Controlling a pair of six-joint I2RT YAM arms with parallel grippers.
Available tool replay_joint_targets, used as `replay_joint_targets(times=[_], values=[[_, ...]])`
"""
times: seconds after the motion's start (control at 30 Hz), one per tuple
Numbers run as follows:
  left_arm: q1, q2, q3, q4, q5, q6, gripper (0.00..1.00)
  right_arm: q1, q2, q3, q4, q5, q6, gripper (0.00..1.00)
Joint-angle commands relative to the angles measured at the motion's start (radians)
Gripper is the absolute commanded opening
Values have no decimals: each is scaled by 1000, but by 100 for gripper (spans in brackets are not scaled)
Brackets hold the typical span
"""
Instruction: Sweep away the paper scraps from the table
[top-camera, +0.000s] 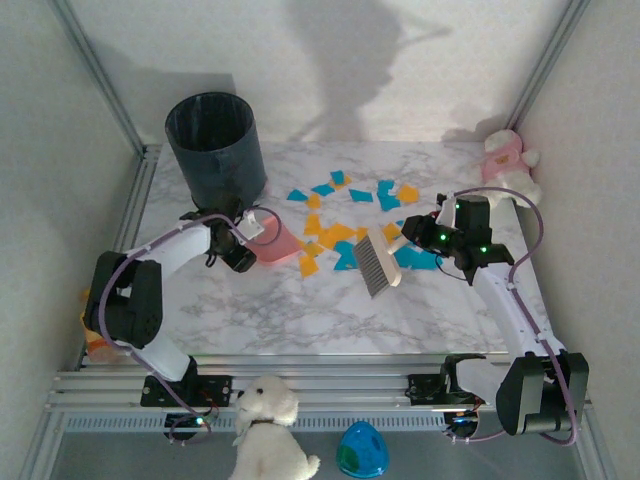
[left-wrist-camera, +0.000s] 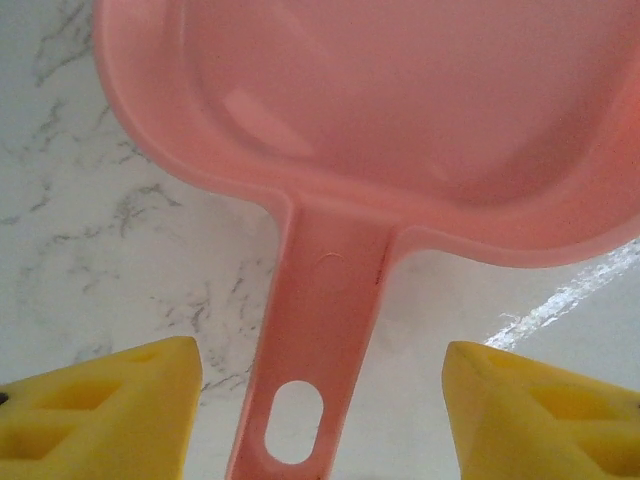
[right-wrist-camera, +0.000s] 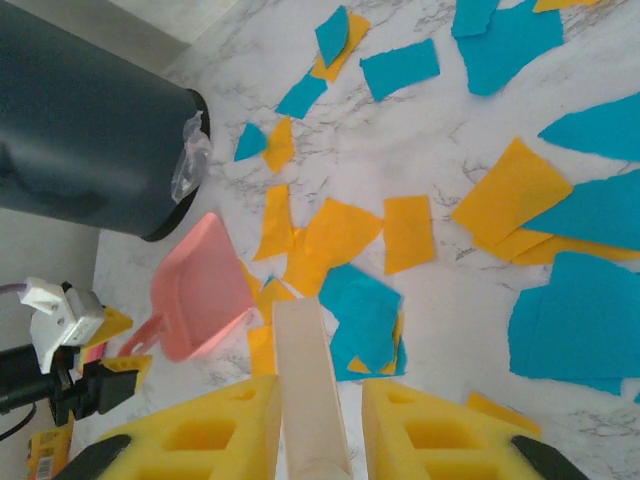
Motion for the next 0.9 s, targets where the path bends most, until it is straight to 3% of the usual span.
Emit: replay_joint_targets(times=[0.0, 0.4, 0.87], values=[[11, 19, -19, 32, 0, 8, 62, -6, -10, 38, -13, -10, -11, 0], [12, 62, -54, 105, 21, -3, 51, -8, -6, 49, -41, -6, -24, 0], [12, 51, -99, 173, 31, -4, 47, -8, 10, 55, -53, -9, -24, 0]])
